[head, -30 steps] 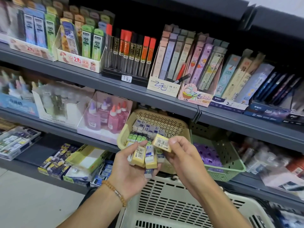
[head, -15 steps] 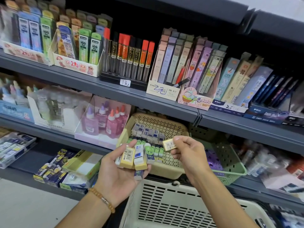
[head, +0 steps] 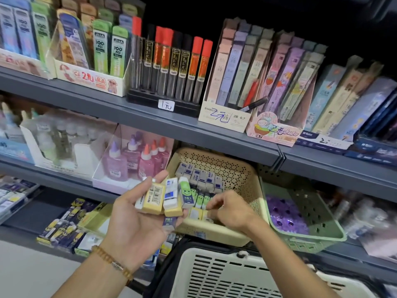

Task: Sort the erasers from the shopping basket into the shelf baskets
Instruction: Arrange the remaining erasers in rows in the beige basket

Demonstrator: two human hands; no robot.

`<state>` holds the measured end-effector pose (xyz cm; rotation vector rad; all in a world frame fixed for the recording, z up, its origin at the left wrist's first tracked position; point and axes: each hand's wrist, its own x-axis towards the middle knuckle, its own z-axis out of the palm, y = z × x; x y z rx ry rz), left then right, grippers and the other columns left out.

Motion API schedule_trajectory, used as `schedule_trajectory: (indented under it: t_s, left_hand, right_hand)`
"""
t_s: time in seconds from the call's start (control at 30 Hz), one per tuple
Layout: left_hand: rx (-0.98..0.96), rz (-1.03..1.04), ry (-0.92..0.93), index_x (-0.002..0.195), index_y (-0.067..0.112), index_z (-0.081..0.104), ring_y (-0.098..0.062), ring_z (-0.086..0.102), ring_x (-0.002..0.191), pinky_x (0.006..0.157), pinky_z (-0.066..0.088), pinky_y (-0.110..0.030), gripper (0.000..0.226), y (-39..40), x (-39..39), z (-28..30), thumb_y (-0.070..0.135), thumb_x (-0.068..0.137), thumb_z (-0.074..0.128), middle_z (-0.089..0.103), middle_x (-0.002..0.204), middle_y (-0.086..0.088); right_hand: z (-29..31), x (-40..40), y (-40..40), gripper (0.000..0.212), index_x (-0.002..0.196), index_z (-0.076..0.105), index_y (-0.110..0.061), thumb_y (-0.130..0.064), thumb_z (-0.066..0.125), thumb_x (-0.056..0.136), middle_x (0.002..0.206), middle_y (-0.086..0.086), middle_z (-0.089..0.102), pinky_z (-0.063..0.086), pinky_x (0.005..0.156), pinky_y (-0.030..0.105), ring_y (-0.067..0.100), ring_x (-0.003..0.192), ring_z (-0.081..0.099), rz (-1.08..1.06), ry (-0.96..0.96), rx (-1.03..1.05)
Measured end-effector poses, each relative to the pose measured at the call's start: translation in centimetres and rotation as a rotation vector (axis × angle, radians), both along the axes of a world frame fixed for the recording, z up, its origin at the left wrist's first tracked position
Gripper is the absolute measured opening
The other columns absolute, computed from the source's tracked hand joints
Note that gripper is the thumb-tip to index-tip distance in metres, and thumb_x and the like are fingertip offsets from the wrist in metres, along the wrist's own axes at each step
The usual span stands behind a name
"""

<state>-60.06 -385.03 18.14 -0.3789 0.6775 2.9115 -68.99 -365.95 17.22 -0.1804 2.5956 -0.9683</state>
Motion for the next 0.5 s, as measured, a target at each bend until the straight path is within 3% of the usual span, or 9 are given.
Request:
schedule_trajectory:
  t_s: [0.03, 0.1, 0.2, 0.3, 0.4, 0.5]
  left_hand:
    - [-0.001, -0.004, -0.001, 0.111, 0.013, 0.074, -0.035, 0.062, 0.091, 0.070, 0.056, -0.043, 0.039, 0.0, -0.3, 0.0, 0.030, 0.078, 0.061, 0.070, 0.113, -0.018]
    - [-0.008, -0.020, 0.010, 0.113, 0.013, 0.073, -0.035, 0.063, 0.089, 0.071, 0.054, -0.043, 0.040, 0.1, -0.8, 0.0, 0.030, 0.079, 0.061, 0.070, 0.113, -0.019]
    - [-0.054, -0.038, 0.056, 0.114, 0.013, 0.071, -0.034, 0.067, 0.080, 0.073, 0.047, -0.044, 0.043, 0.2, -1.8, 0.5, 0.027, 0.074, 0.067, 0.070, 0.111, -0.021]
    - [-0.094, -0.042, 0.088, 0.106, 0.011, 0.074, -0.032, 0.068, 0.079, 0.077, 0.046, -0.043, 0.050, 0.3, -2.6, 0.9, 0.024, 0.059, 0.077, 0.069, 0.111, -0.023]
    - [-0.109, -0.032, 0.067, 0.111, 0.009, 0.072, -0.035, 0.069, 0.082, 0.075, 0.053, -0.045, 0.055, 0.2, -3.0, 0.7, 0.022, 0.058, 0.076, 0.069, 0.111, -0.024]
    - [-0.122, -0.026, 0.021, 0.104, 0.011, 0.076, -0.040, 0.069, 0.086, 0.066, 0.058, -0.043, 0.059, -0.3, -3.3, 0.6, 0.022, 0.047, 0.081, 0.068, 0.109, -0.025]
  right_hand:
    - [0.2, 0.2, -0.3, 0.016, 0.079, 0.070, -0.024, -0.014, 0.067, 0.091, 0.090, -0.010, 0.068, 0.047, 0.067, 0.019, 0.006, 0.076, 0.059, -0.004, 0.085, -0.005]
    - [1.2, 0.8, -0.6, 0.018, 0.079, 0.072, -0.022, -0.029, 0.064, 0.094, 0.078, -0.007, 0.068, 0.048, 0.060, 0.017, 0.005, 0.063, 0.055, -0.057, 0.220, -0.208]
    - [3.5, 2.1, -1.5, 0.031, 0.080, 0.076, -0.022, -0.050, 0.065, 0.088, 0.075, -0.001, 0.069, 0.043, 0.053, 0.016, 0.004, 0.058, 0.055, -0.022, 0.174, -0.443]
    - [4.1, 2.7, -2.7, 0.016, 0.083, 0.076, -0.022, -0.038, 0.075, 0.082, 0.079, 0.005, 0.070, 0.041, 0.053, 0.013, 0.003, 0.064, 0.053, 0.060, 0.126, -0.452]
    - [4.1, 2.0, -2.9, 0.006, 0.088, 0.074, -0.018, -0.023, 0.075, 0.084, 0.085, 0.009, 0.072, 0.046, 0.054, 0.019, 0.009, 0.070, 0.061, -0.073, 0.087, -0.574]
    - [3.7, 0.9, -2.1, 0.010, 0.096, 0.069, -0.014, -0.019, 0.072, 0.088, 0.081, 0.004, 0.073, 0.052, 0.055, 0.022, 0.014, 0.069, 0.069, -0.254, 0.023, -0.720]
